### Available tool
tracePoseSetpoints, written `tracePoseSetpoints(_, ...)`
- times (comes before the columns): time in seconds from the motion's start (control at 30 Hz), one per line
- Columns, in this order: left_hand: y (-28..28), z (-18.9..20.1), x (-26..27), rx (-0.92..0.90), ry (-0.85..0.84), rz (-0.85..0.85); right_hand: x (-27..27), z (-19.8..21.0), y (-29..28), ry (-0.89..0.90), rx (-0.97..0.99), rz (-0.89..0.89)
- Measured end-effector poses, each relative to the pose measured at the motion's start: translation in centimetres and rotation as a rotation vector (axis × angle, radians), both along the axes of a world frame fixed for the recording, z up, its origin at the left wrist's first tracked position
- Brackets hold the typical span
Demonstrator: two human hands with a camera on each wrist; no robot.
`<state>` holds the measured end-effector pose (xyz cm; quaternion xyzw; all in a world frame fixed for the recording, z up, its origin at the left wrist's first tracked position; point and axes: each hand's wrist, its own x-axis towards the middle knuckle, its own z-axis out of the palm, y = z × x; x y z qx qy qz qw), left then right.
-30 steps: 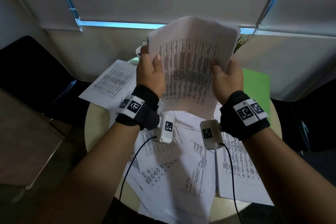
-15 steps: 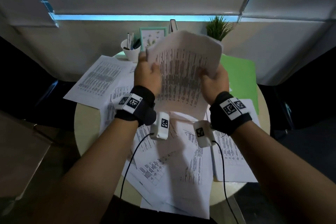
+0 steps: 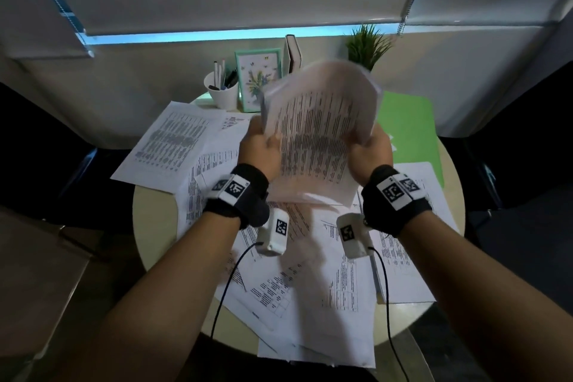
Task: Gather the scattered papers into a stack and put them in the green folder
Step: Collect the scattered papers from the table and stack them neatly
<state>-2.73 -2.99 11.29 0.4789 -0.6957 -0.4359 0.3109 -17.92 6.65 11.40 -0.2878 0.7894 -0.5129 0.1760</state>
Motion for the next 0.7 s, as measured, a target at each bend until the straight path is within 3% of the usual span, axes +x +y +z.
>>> tracePoseSetpoints(0.2,-1.2,3.9,-0.1,-0.156,0.173,0.008,-1.1,4.0,-1.1,0.140,-0.172,-0.026)
tracePoseSetpoints(0.33,-0.4,1.5,0.6,-0.052,0.138,-0.022,-0.2,1.8,-0.5,0.108,-0.124,-0.032)
tracePoseSetpoints(0.53,0.9,-3.6,1.6,-0.005,-0.167,-0.136,1.2,-4.1,1.6,0.039,0.083,0.050)
tracePoseSetpoints(0.7,0.7,-2.9,-0.8,0.020,-0.064,-0.121,-0.7,-2.0,2.1,0.126,0.076,-0.008)
